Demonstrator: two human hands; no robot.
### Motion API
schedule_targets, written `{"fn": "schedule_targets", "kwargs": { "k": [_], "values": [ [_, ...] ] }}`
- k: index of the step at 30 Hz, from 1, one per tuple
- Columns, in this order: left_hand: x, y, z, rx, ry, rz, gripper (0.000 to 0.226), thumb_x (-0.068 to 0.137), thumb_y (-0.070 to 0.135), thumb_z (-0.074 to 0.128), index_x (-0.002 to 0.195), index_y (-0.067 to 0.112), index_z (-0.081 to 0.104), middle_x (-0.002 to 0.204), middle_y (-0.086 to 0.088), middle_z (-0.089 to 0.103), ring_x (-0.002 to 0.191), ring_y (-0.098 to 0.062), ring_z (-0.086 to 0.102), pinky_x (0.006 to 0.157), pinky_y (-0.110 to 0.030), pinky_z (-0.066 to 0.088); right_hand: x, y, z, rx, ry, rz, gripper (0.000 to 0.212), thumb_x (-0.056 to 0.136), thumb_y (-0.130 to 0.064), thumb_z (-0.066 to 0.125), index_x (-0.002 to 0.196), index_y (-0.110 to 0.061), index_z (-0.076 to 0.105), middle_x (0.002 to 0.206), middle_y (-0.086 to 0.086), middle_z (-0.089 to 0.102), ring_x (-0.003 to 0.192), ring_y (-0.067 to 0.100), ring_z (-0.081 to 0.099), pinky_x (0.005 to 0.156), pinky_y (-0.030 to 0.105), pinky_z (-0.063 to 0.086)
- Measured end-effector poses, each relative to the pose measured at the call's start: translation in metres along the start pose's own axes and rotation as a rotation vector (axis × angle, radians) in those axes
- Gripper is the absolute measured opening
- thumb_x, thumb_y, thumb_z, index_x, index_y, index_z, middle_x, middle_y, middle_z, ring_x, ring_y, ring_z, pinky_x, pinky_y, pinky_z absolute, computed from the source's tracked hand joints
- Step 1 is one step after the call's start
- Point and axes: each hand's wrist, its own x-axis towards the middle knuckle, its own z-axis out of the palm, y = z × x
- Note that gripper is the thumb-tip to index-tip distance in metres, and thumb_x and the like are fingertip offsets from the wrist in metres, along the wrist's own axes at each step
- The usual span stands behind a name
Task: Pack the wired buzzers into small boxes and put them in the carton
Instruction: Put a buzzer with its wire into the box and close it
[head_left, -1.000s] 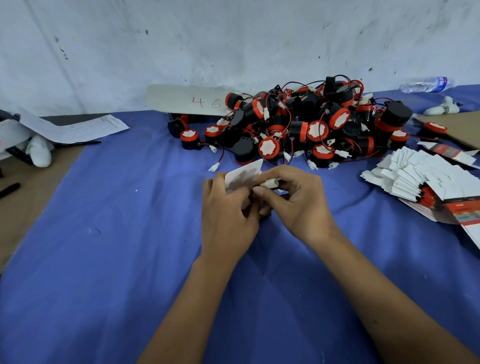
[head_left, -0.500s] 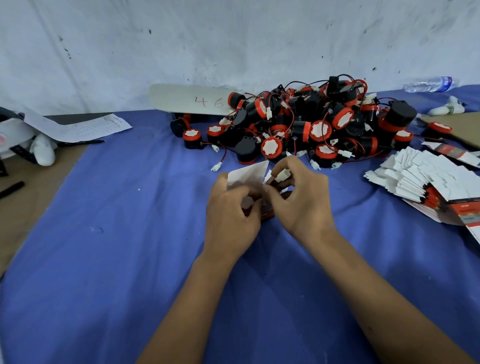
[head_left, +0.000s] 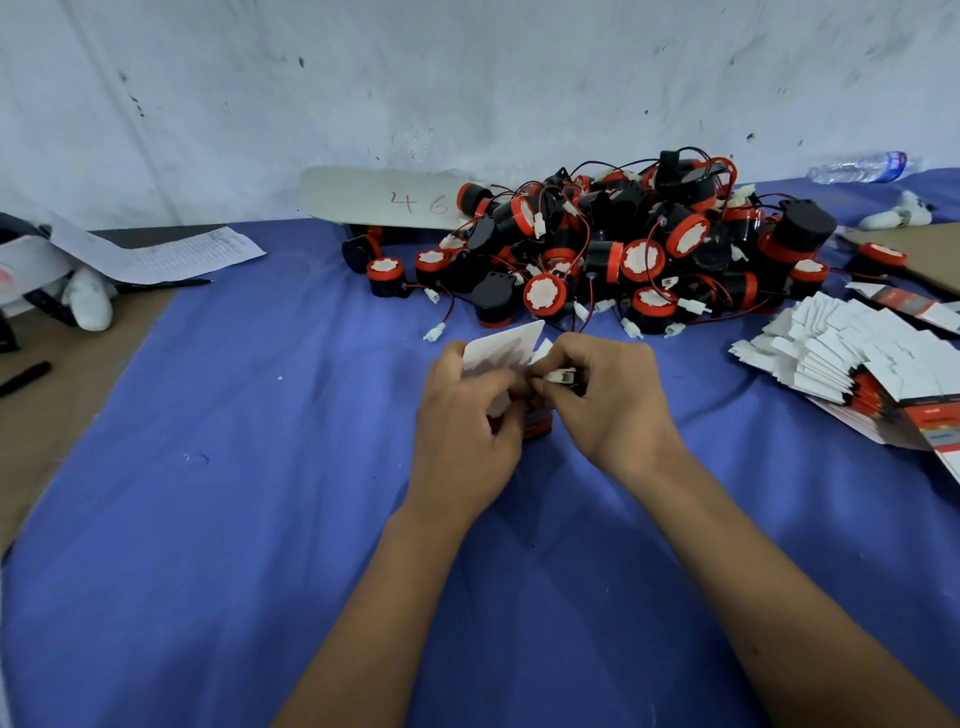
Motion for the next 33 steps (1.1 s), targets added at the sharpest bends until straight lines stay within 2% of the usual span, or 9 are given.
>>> {"fn": "schedule_targets", "kwargs": {
  "k": [2, 5, 8, 10, 14, 20, 23, 27, 33],
  "values": [
    [0.0, 0.0, -0.001, 0.003, -0.013, 0.009, 0.026, 0.082, 0.007, 0.064, 0.099, 0.022, 0.077, 0.125, -0.004, 0.052, 0.12, -0.018, 0.046, 0.083, -0.011, 0.035, 0.0, -0.002, 0.0, -0.068, -0.002, -0.038, 0.016, 0.086, -0.003, 0.072, 0.08, -0.017, 0.074, 0.071, -0.009, 0.07, 0.07, 0.01, 0.067, 0.064, 0.025, 0.054],
    [0.0, 0.002, -0.003, -0.002, -0.061, -0.017, 0.023, 0.084, 0.004, 0.064, 0.095, 0.02, 0.078, 0.127, -0.005, 0.053, 0.121, -0.02, 0.048, 0.086, -0.026, 0.046, -0.001, -0.009, 0.003, -0.297, 0.004, -0.168, 0.017, 0.084, -0.002, 0.066, 0.078, -0.017, 0.071, 0.073, -0.004, 0.067, 0.079, 0.02, 0.061, 0.06, 0.032, 0.046],
    [0.001, 0.004, -0.006, 0.055, -0.118, 0.0, 0.03, 0.086, 0.001, 0.059, 0.098, 0.018, 0.081, 0.125, -0.009, 0.053, 0.118, -0.025, 0.05, 0.088, -0.035, 0.05, 0.002, -0.009, 0.002, -0.433, -0.016, -0.185, 0.014, 0.09, -0.009, 0.066, 0.089, -0.016, 0.077, 0.088, -0.004, 0.066, 0.1, 0.02, 0.046, 0.064, 0.038, 0.05],
    [0.003, 0.008, -0.008, 0.111, -0.15, 0.016, 0.032, 0.088, 0.002, 0.058, 0.1, 0.018, 0.082, 0.122, -0.008, 0.052, 0.114, -0.025, 0.05, 0.085, -0.039, 0.052, 0.004, -0.009, 0.001, -0.419, -0.023, -0.153, 0.016, 0.091, -0.007, 0.065, 0.095, -0.014, 0.079, 0.092, -0.002, 0.059, 0.098, 0.018, 0.04, 0.067, 0.041, 0.052],
    [0.006, 0.015, -0.011, 0.181, -0.2, -0.02, 0.032, 0.089, 0.008, 0.055, 0.104, 0.021, 0.08, 0.13, -0.009, 0.049, 0.123, -0.025, 0.043, 0.087, -0.04, 0.052, 0.007, -0.008, -0.001, -0.418, -0.156, -0.107, 0.019, 0.095, -0.005, 0.058, 0.099, -0.01, 0.076, 0.093, 0.0, 0.051, 0.086, 0.023, 0.05, 0.067, 0.042, 0.051],
    [0.006, 0.017, -0.01, 0.193, -0.198, -0.036, 0.029, 0.092, 0.01, 0.055, 0.106, 0.018, 0.079, 0.134, -0.012, 0.049, 0.129, -0.026, 0.044, 0.095, -0.041, 0.051, 0.006, -0.002, -0.012, -0.376, -0.392, -0.154, 0.022, 0.102, -0.01, 0.048, 0.095, 0.0, 0.066, 0.103, 0.008, 0.048, 0.095, 0.024, 0.047, 0.085, 0.041, 0.043],
    [0.005, 0.015, -0.011, 0.172, -0.193, -0.024, 0.03, 0.09, 0.008, 0.057, 0.106, 0.019, 0.079, 0.132, -0.013, 0.05, 0.127, -0.027, 0.045, 0.095, -0.037, 0.049, 0.006, 0.0, -0.014, -0.354, -0.435, -0.179, 0.023, 0.105, -0.013, 0.045, 0.106, -0.003, 0.066, 0.105, 0.007, 0.046, 0.099, 0.023, 0.044, 0.091, 0.038, 0.042],
    [0.006, 0.011, -0.011, 0.167, -0.198, 0.006, 0.029, 0.088, 0.006, 0.057, 0.103, 0.016, 0.079, 0.122, -0.011, 0.052, 0.113, -0.027, 0.05, 0.087, -0.037, 0.049, 0.007, -0.001, -0.011, -0.333, -0.258, -0.189, 0.024, 0.103, -0.013, 0.053, 0.116, -0.009, 0.072, 0.104, 0.006, 0.062, 0.096, 0.022, 0.057, 0.085, 0.033, 0.048],
    [0.005, 0.008, -0.009, 0.155, -0.199, 0.033, 0.03, 0.086, 0.006, 0.057, 0.103, 0.017, 0.079, 0.12, -0.009, 0.053, 0.11, -0.027, 0.053, 0.087, -0.039, 0.051, 0.001, -0.001, -0.005, -0.262, -0.005, -0.1, 0.005, 0.095, -0.017, 0.07, 0.096, -0.013, 0.072, 0.086, 0.005, 0.073, 0.082, 0.025, 0.067, 0.073, 0.041, 0.056]
  ]
}}
